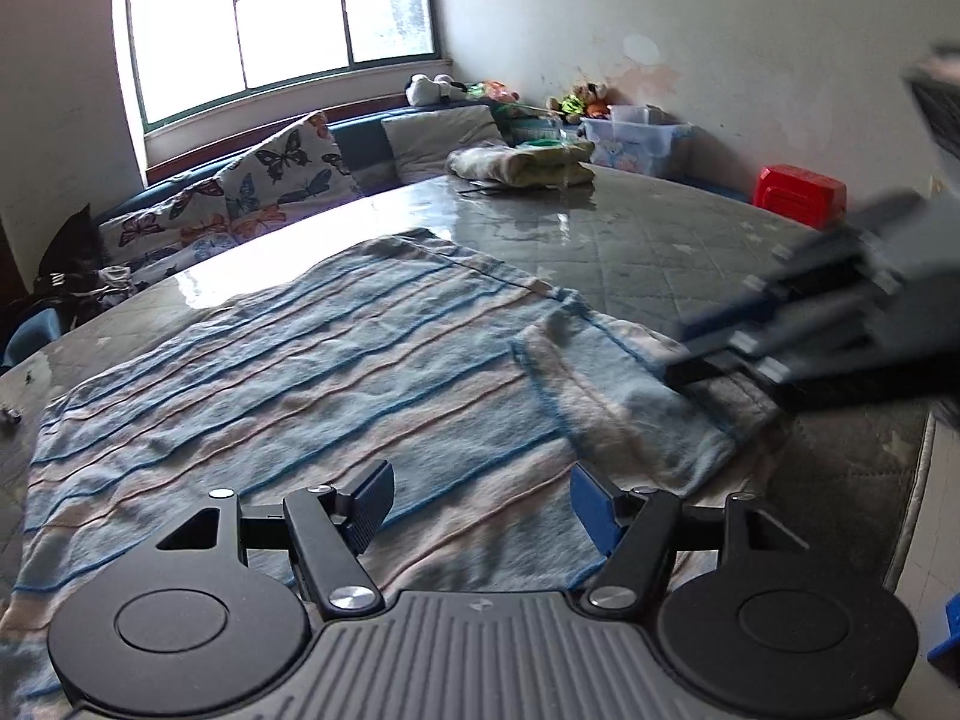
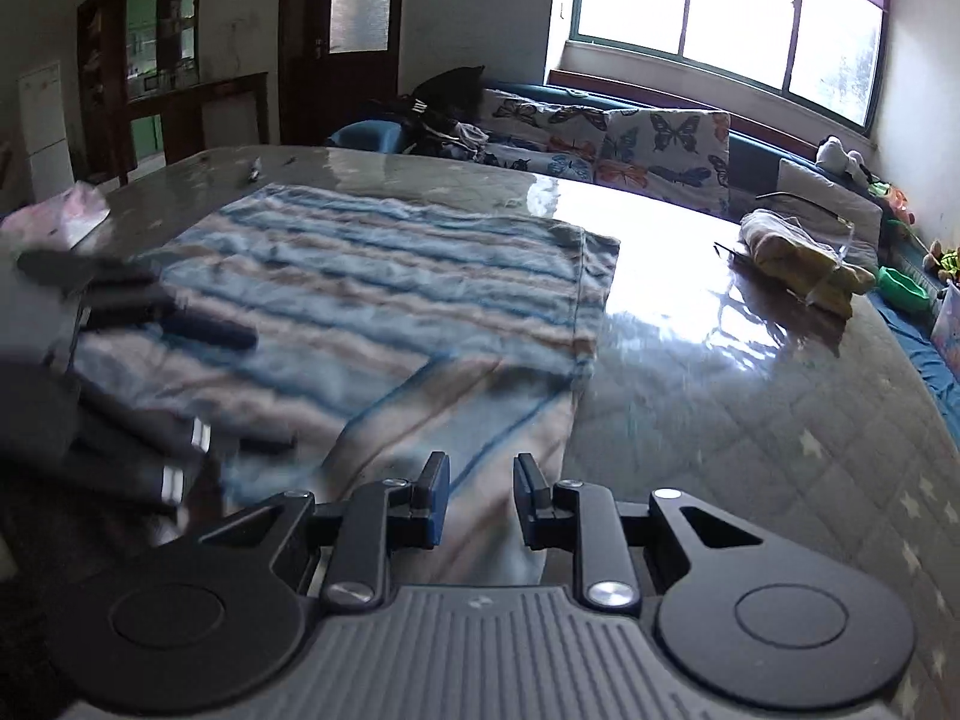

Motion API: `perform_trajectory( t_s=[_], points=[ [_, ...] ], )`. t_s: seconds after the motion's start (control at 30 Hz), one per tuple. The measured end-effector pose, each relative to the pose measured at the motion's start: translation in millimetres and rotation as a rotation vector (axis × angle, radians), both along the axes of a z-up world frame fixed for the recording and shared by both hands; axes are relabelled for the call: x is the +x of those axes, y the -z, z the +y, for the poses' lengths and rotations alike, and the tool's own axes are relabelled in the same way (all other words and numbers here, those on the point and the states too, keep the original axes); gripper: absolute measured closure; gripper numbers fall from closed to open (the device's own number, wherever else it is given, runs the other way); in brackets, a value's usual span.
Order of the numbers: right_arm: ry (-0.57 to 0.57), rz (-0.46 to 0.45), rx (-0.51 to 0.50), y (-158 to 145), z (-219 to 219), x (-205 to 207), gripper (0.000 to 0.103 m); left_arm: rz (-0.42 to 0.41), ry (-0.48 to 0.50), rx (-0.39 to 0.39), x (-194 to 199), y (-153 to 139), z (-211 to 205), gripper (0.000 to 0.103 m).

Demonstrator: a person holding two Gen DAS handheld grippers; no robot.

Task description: Fold towel

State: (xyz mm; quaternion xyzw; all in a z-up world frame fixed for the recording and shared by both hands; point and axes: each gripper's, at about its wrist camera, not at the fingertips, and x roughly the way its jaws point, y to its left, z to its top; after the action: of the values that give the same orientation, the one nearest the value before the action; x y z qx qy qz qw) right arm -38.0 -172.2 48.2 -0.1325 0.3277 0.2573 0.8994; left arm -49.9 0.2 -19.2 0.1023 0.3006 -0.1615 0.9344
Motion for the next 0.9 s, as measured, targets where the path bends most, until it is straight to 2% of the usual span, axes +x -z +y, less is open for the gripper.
perform_trajectory(
  t_s=[0.13, 0.27, 0.37, 0.5, 0.63, 0.77, 0.87, 0.9],
  points=[
    [0.026, 0.031, -0.008, 15, -5, -10, 0.08, -0.022, -0.073, -0.023, -10, -10, 27, 0.035],
    [0.022, 0.006, 0.017, 4, -3, -11, 0.08, -0.043, -0.194, -0.043, -27, -21, 66, 0.034],
    [0.015, -0.022, 0.045, -3, 3, -7, 0.08, -0.053, -0.306, -0.057, -45, -25, 100, 0.034],
    [0.009, 0.025, 0.037, 13, 14, 5, 0.08, -0.036, -0.488, -0.062, -75, -22, 145, 0.036],
    [0.021, 0.002, 0.044, 15, 16, 2, 0.079, -0.024, -0.663, -0.048, -103, -16, 183, 0.036],
    [0.018, -0.007, 0.062, 11, 17, -2, 0.079, -0.006, -0.834, -0.04, -120, -8, 212, 0.041],
    [0.016, -0.006, 0.068, 10, 19, -2, 0.079, 0.025, -0.928, -0.078, -123, -1, 228, 0.043],
    [0.016, -0.005, 0.071, 10, 20, -3, 0.079, 0.036, -0.94, -0.094, -124, 0, 232, 0.048]
  ],
)
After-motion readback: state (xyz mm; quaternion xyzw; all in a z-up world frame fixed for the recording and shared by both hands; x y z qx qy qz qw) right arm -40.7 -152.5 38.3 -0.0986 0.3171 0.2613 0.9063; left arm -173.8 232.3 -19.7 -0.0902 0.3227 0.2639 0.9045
